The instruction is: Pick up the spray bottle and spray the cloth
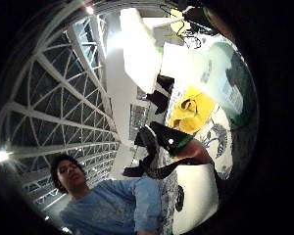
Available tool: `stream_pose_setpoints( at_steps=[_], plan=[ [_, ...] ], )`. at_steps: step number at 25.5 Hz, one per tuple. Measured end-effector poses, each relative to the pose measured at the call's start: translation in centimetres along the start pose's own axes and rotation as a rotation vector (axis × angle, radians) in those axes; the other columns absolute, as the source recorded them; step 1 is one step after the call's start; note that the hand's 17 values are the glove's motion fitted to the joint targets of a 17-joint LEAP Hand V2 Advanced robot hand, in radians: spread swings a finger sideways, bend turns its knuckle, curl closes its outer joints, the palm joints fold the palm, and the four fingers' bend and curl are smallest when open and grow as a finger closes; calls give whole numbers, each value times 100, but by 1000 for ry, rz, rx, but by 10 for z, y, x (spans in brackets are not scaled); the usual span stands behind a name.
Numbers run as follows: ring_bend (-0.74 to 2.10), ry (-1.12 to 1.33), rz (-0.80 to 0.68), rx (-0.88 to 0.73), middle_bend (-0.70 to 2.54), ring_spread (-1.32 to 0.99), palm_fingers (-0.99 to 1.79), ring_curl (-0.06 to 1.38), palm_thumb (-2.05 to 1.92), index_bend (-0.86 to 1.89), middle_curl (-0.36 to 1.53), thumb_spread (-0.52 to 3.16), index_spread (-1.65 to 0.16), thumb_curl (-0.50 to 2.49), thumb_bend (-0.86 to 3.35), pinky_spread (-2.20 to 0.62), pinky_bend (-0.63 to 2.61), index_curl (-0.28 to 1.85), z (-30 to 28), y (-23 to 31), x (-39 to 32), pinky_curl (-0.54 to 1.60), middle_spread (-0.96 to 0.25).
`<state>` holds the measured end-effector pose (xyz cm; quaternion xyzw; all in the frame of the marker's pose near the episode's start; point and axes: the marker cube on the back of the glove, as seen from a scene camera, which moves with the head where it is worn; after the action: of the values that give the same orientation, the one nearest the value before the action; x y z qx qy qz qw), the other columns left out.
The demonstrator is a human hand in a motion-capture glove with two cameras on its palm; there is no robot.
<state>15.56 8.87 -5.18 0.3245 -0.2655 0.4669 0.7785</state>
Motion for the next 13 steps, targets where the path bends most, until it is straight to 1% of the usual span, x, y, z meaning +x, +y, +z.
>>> stream_pose_setpoints(
  at_steps=[8, 13],
  plan=[
    [22, 10, 11, -47, 21, 2, 51, 28, 58, 13, 35, 94, -39, 29, -4, 19, 25, 28, 13, -34, 9, 33, 0],
    [26, 76, 9, -27, 22, 2, 55, 29, 51, 14, 36, 91, -38, 29, -6, 21, 21, 28, 27, -31, 11, 32, -1]
  ],
)
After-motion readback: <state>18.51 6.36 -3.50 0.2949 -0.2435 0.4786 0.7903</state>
